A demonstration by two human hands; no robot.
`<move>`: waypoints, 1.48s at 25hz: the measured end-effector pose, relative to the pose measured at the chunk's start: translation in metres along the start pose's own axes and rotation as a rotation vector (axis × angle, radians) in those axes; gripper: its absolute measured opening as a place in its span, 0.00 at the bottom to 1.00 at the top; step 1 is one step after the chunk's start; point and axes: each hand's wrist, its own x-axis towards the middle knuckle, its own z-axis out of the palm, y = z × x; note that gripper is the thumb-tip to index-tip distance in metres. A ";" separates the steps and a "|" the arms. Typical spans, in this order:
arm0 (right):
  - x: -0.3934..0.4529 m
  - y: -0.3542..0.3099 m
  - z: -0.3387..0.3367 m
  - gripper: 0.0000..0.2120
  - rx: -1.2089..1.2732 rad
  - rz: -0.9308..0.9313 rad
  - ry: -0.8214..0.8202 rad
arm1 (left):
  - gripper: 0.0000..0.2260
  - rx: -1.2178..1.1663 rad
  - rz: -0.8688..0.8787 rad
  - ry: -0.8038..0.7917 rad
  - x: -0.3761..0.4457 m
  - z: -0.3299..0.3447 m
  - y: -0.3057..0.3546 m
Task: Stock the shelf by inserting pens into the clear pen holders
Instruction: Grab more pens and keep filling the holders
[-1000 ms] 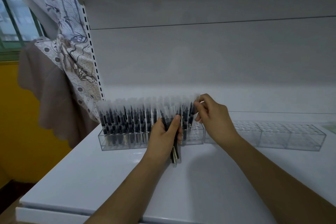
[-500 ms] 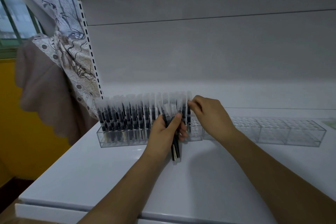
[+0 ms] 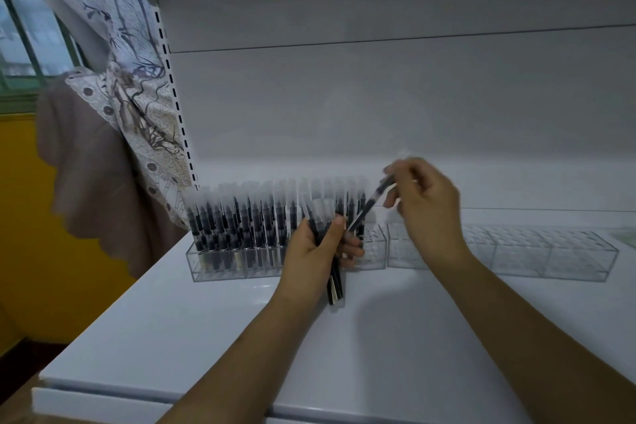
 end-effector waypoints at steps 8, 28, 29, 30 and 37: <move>-0.002 0.007 0.001 0.08 -0.330 -0.225 -0.161 | 0.14 0.147 0.071 0.101 0.001 -0.008 0.001; -0.012 0.002 0.010 0.08 -0.232 0.029 -0.456 | 0.06 0.196 0.080 -0.057 -0.004 -0.001 0.003; -0.012 0.002 0.011 0.06 -0.205 0.053 -0.452 | 0.06 0.195 0.082 -0.063 -0.004 -0.002 0.003; -0.011 0.001 0.009 0.05 -0.173 0.065 -0.417 | 0.05 0.190 0.079 -0.067 -0.004 -0.001 0.003; 0.008 -0.004 -0.016 0.09 0.068 -0.129 0.156 | 0.11 0.208 0.042 -0.020 -0.003 -0.004 0.003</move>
